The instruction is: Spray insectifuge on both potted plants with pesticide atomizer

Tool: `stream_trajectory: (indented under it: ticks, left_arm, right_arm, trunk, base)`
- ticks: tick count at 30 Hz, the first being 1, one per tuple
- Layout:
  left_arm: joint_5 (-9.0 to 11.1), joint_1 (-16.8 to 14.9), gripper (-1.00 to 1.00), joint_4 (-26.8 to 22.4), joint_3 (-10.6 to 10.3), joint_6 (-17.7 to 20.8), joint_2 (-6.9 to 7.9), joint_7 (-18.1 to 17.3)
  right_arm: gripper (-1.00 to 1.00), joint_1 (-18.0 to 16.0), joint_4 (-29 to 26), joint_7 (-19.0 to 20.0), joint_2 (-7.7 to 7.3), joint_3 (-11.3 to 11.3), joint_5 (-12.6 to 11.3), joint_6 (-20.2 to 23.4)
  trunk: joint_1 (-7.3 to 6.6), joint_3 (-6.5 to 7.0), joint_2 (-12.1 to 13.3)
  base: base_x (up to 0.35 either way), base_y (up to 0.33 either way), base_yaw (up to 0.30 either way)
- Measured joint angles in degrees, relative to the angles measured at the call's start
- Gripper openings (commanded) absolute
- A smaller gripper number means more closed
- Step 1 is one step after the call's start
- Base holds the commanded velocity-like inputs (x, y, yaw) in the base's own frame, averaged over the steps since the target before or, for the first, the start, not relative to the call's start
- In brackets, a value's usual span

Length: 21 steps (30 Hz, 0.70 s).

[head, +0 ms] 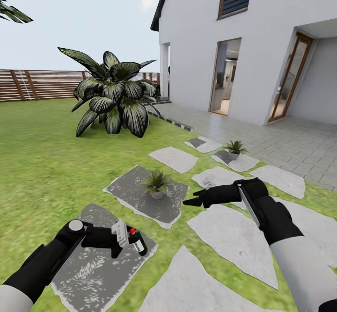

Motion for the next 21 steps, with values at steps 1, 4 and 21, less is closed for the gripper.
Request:
stream_trajectory:
  ticks: [1,4,21]
  left_arm:
    - [0.0,0.0,-1.00,0.0,-0.1,0.1,0.00,0.0]
    - [0.0,-0.3,-1.00,0.0,-0.3,0.7,-0.01,-0.1]
    - [-9.8,-6.0,-1.00,-1.5,-7.3,11.2,-0.43,-7.8]
  right_arm:
    - [1.00,0.0,-0.3,0.0,0.06,0.9,0.0,-0.1]
    - [1.00,0.0,-0.9,-0.1,0.08,8.6,0.2,-0.2]
    - [-1.00,0.0,-1.2,-0.1,0.13,15.1,0.2,-0.1]
  trunk:
    - [0.00,0.00,0.0]
    - [0.00,0.00,0.0]
    - [0.00,0.00,0.0]
  base:
    - [0.000,0.000,0.000]
    - [0.000,0.000,0.000]
    - [0.000,0.000,0.000]
